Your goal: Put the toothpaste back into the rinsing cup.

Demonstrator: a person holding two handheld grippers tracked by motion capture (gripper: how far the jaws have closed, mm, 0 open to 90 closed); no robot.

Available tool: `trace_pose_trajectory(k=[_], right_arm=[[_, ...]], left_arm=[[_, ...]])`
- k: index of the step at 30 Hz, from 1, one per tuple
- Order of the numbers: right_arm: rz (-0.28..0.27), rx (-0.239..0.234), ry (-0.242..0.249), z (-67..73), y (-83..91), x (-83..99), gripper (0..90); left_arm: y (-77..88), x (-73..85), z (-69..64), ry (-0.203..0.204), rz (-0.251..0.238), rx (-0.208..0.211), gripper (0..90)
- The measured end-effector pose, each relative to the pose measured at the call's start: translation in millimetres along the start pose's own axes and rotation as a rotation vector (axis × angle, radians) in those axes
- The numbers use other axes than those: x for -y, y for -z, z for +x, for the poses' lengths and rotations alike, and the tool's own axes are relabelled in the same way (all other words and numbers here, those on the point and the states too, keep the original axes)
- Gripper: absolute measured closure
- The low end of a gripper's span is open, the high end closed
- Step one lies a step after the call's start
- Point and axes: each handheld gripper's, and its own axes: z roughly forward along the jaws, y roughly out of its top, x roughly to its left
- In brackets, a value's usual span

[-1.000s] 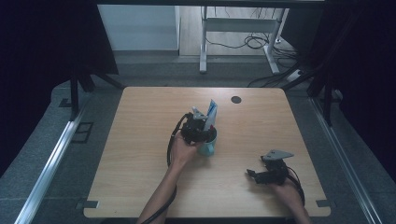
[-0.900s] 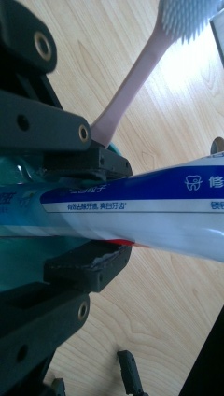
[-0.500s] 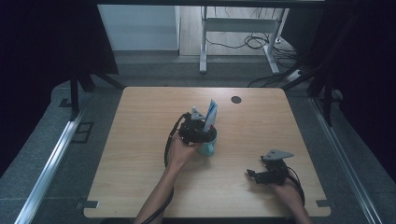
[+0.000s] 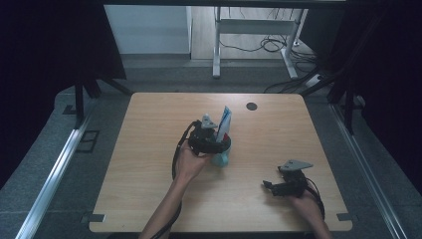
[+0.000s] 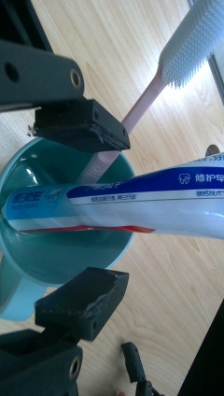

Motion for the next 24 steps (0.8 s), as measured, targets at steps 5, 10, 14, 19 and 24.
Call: trace_pose_trajectory(k=[5, 10, 14, 19, 24], right_arm=[[0.000, 0.000, 0.001, 0.0, 0.0, 0.0, 13.2], [-0.001, 0.001, 0.001, -0.1, 0.0, 0.0, 13.2], [-0.001, 0.000, 0.001, -0.1, 0.0, 0.0, 13.2], [0.000, 0.000, 0.001, -0.1, 0.0, 0.0, 13.2], [-0.001, 0.000, 0.002, -0.1, 0.0, 0.0, 13.2]], left_arm=[[3.7, 1.9, -0.4, -0.002, 0.011, 0.000, 23.3], [9.4, 4.5, 1.1, 0.010, 0.004, 0.002, 18.2], [14.7, 6.0, 2.5, 0.020, 0.000, 0.000, 14.5], [20.0, 8.3, 3.2, 0.012, 0.001, 0.004, 12.7], [24.1, 10.5, 3.4, 0.004, -0.002, 0.011, 10.4]])
